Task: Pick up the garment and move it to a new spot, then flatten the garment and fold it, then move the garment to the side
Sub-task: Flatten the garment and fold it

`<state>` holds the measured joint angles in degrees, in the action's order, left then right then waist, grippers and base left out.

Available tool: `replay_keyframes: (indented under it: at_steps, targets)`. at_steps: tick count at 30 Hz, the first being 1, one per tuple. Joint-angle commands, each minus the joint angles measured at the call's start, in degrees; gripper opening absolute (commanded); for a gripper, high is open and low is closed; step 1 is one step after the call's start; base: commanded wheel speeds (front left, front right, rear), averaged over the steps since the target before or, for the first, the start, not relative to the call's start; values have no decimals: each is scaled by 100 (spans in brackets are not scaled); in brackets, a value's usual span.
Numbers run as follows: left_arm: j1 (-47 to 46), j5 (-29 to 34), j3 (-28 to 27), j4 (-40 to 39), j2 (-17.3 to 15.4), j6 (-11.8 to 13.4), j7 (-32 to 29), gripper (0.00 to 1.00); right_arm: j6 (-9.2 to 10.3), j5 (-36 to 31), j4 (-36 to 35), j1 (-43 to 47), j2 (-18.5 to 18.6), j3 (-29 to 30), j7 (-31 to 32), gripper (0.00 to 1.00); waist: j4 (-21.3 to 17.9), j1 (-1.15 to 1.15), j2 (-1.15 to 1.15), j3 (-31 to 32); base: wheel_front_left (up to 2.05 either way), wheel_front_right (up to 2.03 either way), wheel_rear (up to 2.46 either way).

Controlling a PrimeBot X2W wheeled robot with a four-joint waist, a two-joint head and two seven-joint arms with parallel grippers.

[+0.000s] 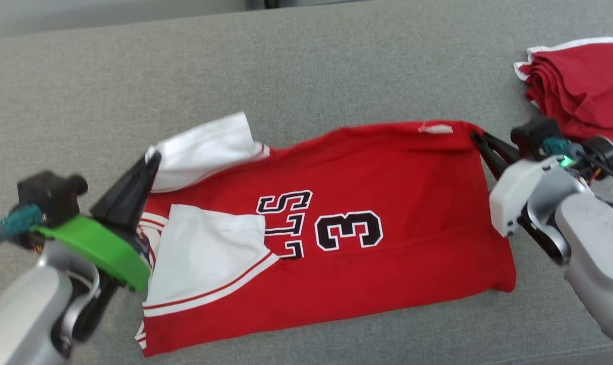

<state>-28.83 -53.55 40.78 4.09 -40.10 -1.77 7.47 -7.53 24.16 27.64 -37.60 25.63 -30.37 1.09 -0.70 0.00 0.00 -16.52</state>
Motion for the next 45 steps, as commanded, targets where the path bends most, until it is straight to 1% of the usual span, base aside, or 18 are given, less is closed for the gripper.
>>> replay_keyframes:
  at_steps: [1,4,8,13,19,20,22,23,24,25,26,27,28,33,36,42,43,45]
  targets:
    - [264,-54,-28,-135,-72,113,92,0,9,-44,-87,251,54,75,-46,0,62,0,0,262,0,0,0]
    - [796,-181,-32,-420,-103,335,265,0,9,-84,-298,694,70,281,-56,0,115,0,0,389,0,0,0]
    - [1362,-341,-19,-614,-57,522,436,0,9,-193,-544,1184,-2,559,-6,0,120,0,0,497,0,0,0]
    - [1771,-474,55,-592,105,573,551,0,9,-346,-826,1648,-104,887,76,0,128,0,0,617,0,0,0]
    - [2040,-625,84,-253,300,428,622,0,9,-543,-1057,2122,-245,1149,218,0,78,0,0,732,0,0,0]
    - [2072,-640,102,-179,330,407,631,0,9,-594,-1074,2177,-266,1193,223,10,62,0,0,753,0,0,0]
    - [2155,-710,101,-12,418,350,651,0,9,-657,-1083,2303,-353,1272,220,34,37,0,0,798,0,0,0]
    - [2190,-732,105,65,445,334,664,0,9,-683,-1080,2353,-389,1307,212,42,29,0,0,818,0,0,0]
    - [2222,-712,115,173,457,323,675,0,9,-710,-1074,2407,-425,1351,196,70,19,0,0,851,0,0,0]
    - [2243,-704,111,237,485,314,679,1,9,-741,-1068,2444,-447,1402,172,100,13,0,0,874,0,0,0]
    - [2281,-704,99,335,532,292,690,34,9,-778,-1052,2494,-482,1466,146,100,5,0,0,918,0,0,0]
    - [2311,-692,75,400,570,290,713,75,9,-795,-1042,2552,-517,1514,130,100,3,0,0,945,0,0,0]
    - [2354,-675,49,479,602,290,731,100,9,-819,-1032,2619,-568,1570,104,100,2,0,0,989,0,0,0]
    - [2555,-502,-191,606,759,356,773,100,9,-915,-1048,2950,-733,1921,27,100,10,0,0,1180,0,0,0]
    - [2693,-311,-498,473,897,445,773,100,9,-978,-1134,3143,-852,2182,-29,100,26,0,0,1286,0,0,0]
    - [3035,281,-1159,119,1352,609,776,100,10,-1182,-1289,3365,-1207,2837,-199,100,74,0,0,1449,0,0,0]
    - [3112,412,-1307,68,1533,617,776,100,10,-1270,-1275,3341,-1397,3004,-267,100,97,0,0,1473,0,0,0]
    - [3160,574,-1413,74,1662,604,776,100,10,-1342,-1184,3277,-1541,3088,-313,100,126,0,0,1491,0,0,0]
